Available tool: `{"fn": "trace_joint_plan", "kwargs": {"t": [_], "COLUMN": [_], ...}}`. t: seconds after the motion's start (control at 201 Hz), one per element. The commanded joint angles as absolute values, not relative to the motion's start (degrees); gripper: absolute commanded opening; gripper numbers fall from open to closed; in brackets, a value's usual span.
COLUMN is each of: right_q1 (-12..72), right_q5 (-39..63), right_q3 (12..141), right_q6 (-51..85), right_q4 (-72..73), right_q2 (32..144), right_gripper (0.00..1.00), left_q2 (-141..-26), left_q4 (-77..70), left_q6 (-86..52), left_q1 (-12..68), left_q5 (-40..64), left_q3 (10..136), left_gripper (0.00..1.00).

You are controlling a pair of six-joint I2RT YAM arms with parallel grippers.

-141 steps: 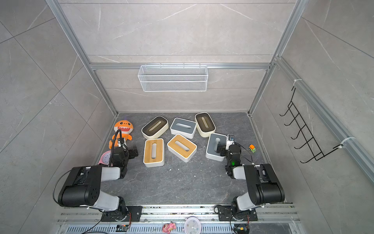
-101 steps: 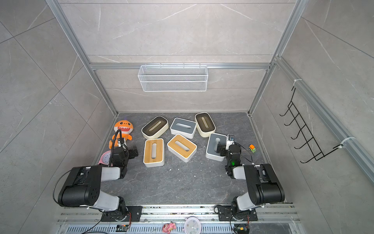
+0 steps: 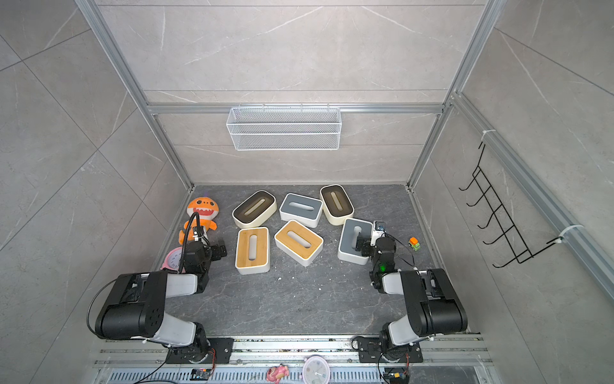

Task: Stack the tissue boxes
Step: Pick up the tissue box from the center of the board.

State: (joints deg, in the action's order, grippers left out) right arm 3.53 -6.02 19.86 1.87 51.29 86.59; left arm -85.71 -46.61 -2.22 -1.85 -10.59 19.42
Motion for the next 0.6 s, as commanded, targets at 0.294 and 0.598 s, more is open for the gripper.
{"fn": "trace_joint_plan", "kwargs": {"t": [0.294, 0.598], "right_q1": [3.61, 10.39], "right_q5": [-12.13, -6.42], "right_q3": [19.77, 46.39], "right_q6": [4.21, 9.16], "right_q4": [41.99, -5.55], "right_q2": [74.38, 74.38], "right_gripper": [0.99, 0.99], "left_q2": [-74.36, -69.79], "left_q4": [-31.85, 18.57], "left_q6": [-7.38, -24.67], "left_q1": [-1.16, -0.03], "left_q5": [-21.8, -17.16], "left_q3": [23.94, 47.94], "left_gripper": [0.99, 0.87]}}
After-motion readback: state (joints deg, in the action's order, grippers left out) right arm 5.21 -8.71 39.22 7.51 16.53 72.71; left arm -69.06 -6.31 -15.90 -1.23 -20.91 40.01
